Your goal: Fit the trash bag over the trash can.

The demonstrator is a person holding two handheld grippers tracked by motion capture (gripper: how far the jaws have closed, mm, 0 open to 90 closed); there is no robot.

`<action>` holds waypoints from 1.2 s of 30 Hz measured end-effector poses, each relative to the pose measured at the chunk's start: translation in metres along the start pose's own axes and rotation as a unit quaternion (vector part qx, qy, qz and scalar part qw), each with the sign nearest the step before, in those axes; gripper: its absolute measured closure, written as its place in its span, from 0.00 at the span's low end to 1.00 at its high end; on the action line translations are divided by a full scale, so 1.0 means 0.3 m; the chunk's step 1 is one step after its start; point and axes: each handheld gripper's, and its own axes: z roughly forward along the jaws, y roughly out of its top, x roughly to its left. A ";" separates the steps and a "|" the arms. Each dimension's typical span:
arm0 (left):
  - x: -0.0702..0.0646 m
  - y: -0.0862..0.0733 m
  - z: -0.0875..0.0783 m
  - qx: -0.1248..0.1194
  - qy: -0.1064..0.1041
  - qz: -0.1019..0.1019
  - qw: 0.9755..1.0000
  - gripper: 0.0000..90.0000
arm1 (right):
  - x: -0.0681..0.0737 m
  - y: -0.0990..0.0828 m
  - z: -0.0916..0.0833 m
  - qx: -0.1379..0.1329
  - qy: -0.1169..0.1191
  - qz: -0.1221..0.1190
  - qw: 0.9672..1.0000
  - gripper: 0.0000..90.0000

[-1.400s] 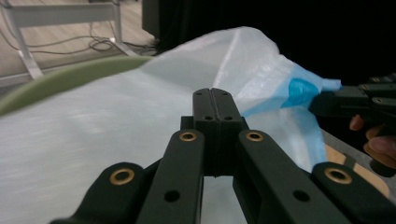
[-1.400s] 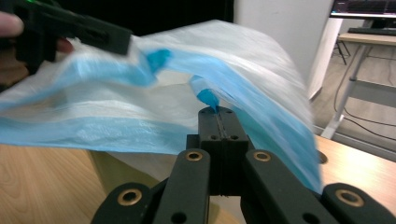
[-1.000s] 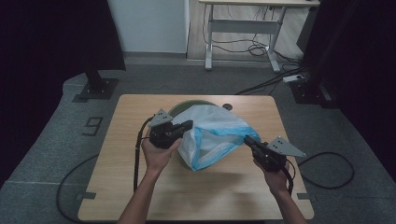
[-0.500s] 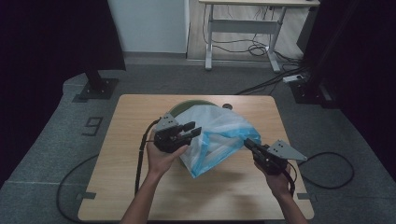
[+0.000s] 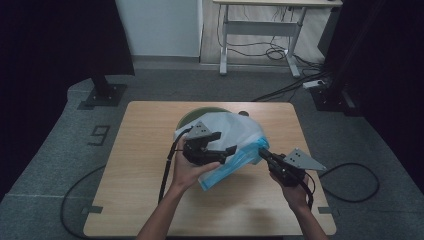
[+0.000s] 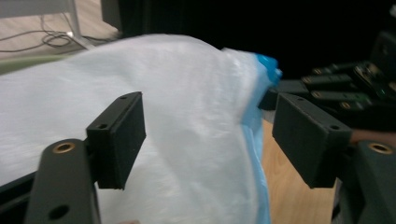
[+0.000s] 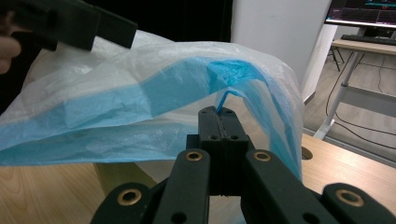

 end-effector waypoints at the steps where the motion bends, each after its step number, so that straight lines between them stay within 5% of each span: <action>1: -0.009 0.001 0.010 0.007 -0.003 0.002 1.000 0.25 | 0.000 0.001 0.000 0.000 0.000 0.002 1.000 0.98; 10: -0.019 -0.013 0.088 0.053 0.026 0.011 0.998 0.26 | 0.015 0.012 0.006 -0.007 0.004 0.003 1.000 0.98; 14: -0.014 -0.023 0.097 0.053 0.040 0.014 0.998 0.43 | 0.020 0.017 0.007 -0.010 0.005 0.002 1.000 0.98; 17: -0.009 -0.027 0.096 0.051 0.045 0.014 0.998 0.65 | 0.021 0.019 0.008 -0.012 0.005 0.005 1.000 0.98; 23: 0.011 -0.016 0.060 0.019 0.019 -0.004 1.000 0.94 | 0.019 0.017 0.009 -0.010 0.002 0.004 1.000 0.98; 27: 0.038 -0.008 0.016 -0.021 0.002 -0.027 0.999 0.98 | 0.010 0.009 0.006 -0.005 -0.001 0.007 1.000 0.99; 36: 0.133 0.016 -0.091 -0.078 0.007 -0.065 0.995 1.00 | -0.029 0.008 0.024 0.008 -0.019 0.009 1.000 0.98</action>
